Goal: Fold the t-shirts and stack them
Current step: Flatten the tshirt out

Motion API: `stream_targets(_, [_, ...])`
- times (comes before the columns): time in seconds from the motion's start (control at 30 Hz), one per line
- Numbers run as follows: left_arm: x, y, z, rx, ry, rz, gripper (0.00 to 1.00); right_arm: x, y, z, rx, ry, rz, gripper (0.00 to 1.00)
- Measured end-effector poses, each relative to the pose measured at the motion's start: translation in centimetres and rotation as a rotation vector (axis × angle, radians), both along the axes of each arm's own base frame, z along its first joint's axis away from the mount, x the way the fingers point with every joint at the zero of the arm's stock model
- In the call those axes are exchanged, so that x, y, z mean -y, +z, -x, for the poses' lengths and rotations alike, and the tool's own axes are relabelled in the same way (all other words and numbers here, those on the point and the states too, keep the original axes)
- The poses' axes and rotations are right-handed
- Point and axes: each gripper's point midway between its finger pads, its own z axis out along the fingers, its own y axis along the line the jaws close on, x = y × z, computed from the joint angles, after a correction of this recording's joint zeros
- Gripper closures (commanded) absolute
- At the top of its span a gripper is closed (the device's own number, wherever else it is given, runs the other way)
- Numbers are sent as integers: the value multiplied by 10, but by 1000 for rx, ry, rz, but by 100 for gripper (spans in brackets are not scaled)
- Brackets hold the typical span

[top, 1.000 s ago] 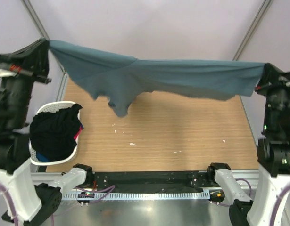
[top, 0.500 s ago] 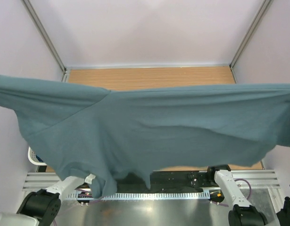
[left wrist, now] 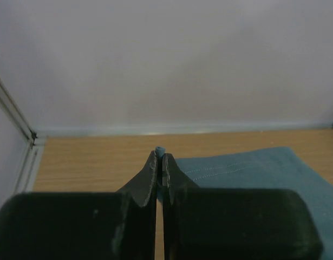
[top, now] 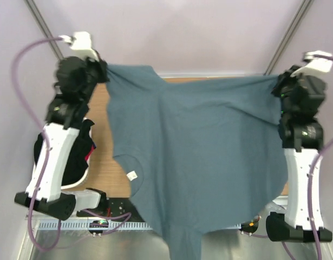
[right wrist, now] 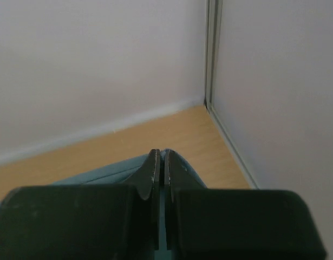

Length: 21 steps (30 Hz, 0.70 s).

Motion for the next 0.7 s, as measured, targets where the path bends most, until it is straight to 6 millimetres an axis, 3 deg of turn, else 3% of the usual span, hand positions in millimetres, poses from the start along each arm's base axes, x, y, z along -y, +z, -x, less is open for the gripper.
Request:
stream_targets(0.07, [9,-80,-27,-165,-6,-49,100,4,-69,-24,-150,-12,-10,99])
stream_targets(0.17, [15,-170,-41,-349,-15,-101,100,7,-164,-44,-324,-26,-22,99])
stream_targets(0.23, [19,-208,-48,-413,-23,-115,100,9,-220,-53,-420,-34,-27,99])
stream_targets(0.33, [25,-248,-65,-465,-29,-124,100,11,-279,-70,-522,-44,-35,99])
stream_targets(0.57, [33,-333,-120,-598,-24,-150,100,16,-344,-144,-588,-42,-42,99])
stream_targets(0.7, [31,-349,-145,-620,-18,-151,100,16,-356,-191,-579,-24,-41,99])
